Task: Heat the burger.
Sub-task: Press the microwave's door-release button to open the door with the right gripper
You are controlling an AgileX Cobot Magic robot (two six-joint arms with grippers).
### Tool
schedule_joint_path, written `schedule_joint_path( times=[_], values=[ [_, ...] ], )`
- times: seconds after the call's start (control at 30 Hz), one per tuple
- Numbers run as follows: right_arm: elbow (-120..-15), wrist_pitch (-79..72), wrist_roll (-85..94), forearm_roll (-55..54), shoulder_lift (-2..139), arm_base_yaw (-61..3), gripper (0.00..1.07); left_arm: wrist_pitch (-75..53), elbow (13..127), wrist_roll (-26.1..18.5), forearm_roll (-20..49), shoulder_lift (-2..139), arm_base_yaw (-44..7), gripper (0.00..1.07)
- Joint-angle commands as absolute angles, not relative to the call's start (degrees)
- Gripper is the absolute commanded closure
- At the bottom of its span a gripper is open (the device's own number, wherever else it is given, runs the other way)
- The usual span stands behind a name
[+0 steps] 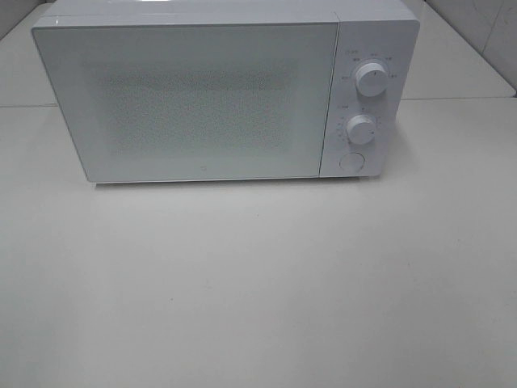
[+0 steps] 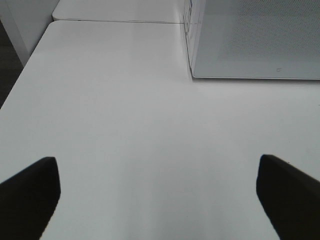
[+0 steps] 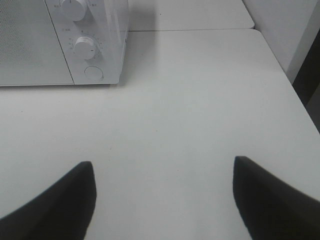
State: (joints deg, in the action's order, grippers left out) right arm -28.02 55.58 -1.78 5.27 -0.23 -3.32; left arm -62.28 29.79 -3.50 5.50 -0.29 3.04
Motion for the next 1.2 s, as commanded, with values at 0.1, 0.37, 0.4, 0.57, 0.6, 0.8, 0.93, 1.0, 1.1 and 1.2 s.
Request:
schedule_joint_path(
  times=[0.1, 0.37, 0.4, 0.57, 0.6, 0.8, 0.93, 1.0, 1.1, 1.2],
  values=[
    [-27.96, 55.18, -2.18, 5.73, -1.95, -2.92, 0.32, -61.42, 29.62, -3.21, 5.44, -0.52, 3.15, 0.06],
    [-28.3, 54.77, -2.12, 5.67, -1.89, -2.92, 0.32, -61.42, 29.62, -3.21, 5.44, -0.52, 3.15, 0.06],
    [-28.65, 54.26, -2.12, 5.67, -1.89, -2.92, 0.32, -61.42, 29.62, -3.21, 5.44, -0.52, 3.15, 0.06],
    [-29.68, 42.69, -2.12, 5.73, -1.83, -2.92, 0.32, -61.42, 29.62, -3.21, 5.44, -0.52, 3.15, 0.06],
    [-29.45, 39.36, -2.12, 5.73, -1.55, -2.92, 0.32, -61.42, 29.62, -3.21, 5.44, -0.52, 3.15, 0.06],
    [-24.18, 19.6, -2.06, 6.02, 3.04, -2.92, 0.42, -61.42, 29.62, -3.21, 5.44, -0.52, 3.15, 0.06],
    [-19.94, 11.46, -2.06, 6.7, 6.47, -2.92, 0.59, -61.42, 29.62, -3.21, 5.44, -0.52, 3.15, 0.06],
    [-17.93, 7.79, -2.06, 6.82, 8.31, -2.92, 0.73, -61.42, 29.62, -3.21, 5.44, -0.52, 3.15, 0.06],
    [-16.39, 2.58, -2.12, 6.82, 10.2, -2.92, 0.93, -61.42, 29.62, -3.21, 5.44, -0.52, 3.15, 0.06],
    [-16.27, -1.38, -2.12, 6.82, 13.35, -2.92, 1.07, -61.42, 29.62, -3.21, 5.44, -0.52, 3.15, 0.06]
  ],
)
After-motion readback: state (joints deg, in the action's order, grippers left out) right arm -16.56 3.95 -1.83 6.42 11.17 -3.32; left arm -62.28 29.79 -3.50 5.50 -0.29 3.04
